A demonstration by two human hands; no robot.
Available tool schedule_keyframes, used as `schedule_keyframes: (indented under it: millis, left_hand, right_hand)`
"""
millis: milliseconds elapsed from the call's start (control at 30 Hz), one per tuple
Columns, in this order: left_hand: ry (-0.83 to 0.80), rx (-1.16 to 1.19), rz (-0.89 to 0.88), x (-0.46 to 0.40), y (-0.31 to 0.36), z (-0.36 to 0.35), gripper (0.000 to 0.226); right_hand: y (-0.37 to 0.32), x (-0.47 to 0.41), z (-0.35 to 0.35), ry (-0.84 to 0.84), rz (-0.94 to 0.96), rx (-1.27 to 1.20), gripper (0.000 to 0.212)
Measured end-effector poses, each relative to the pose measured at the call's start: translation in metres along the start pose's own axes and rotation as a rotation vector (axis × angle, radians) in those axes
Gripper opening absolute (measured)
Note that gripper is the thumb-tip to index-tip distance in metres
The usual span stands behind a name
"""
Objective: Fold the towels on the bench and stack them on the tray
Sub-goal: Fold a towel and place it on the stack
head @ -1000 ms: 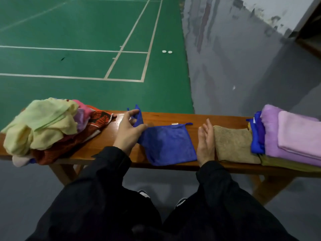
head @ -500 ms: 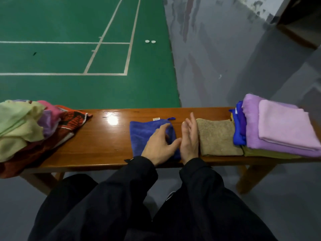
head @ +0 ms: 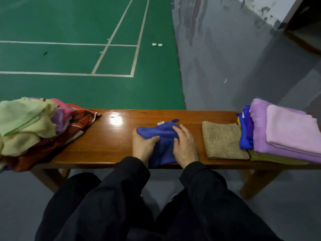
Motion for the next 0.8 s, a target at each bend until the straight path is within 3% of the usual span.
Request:
schedule_keyframes:
  millis: [67,233,367,500,567,667,800]
  left_hand:
    - [-0.108,0.104,-0.004,0.005,0.008,-0.008,0.071]
    - [-0.278,0.297,-0.161,0.011,0.051,-0.044,0.091]
    - [-0.384,0.366,-0.189,0.02,0.088,-0.09,0.087]
    - [-0.463,0.461,-0.186,0.024,0.101,-0.139,0.063]
    - [-0.477,0.455,-0.147,0.02,0.085,-0.157,0.079]
    - [-0.459,0.202,-0.109,0.015,0.045,-0.162,0.104]
    - [-0.488,-0.194,-0.248,0.014,0.017,-0.165,0.109]
  right_hand:
    - [-0.009,0.005,0.009,0.029,-0.062,-0.171,0.046]
    - [-0.037,0.042,0.063,0.465,0.039,-0.458,0.042]
    - [-0.028,0.07,0.101,0.659,0.059,-0.546,0.037]
    - [-0.018,0.076,0.144,0.815,-0.009,-0.658,0.036]
    - [-0.015,0.079,0.16,0.844,-0.039,-0.668,0.036]
    - [-0.008,0.085,0.17,0.83,-0.065,-0.637,0.036]
    - [0.01,0.084,0.169,0.806,-0.088,-0.594,0.033]
Point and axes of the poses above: each hand's wrist, its own x-axis away from the middle knuckle, its own z-axis out of the back of the hand, y = z × x, the point moved 2 cm from there along -x, towards the middle knuckle, and after that the axes turned 4 degrees about -z, right-handed, at the moved point
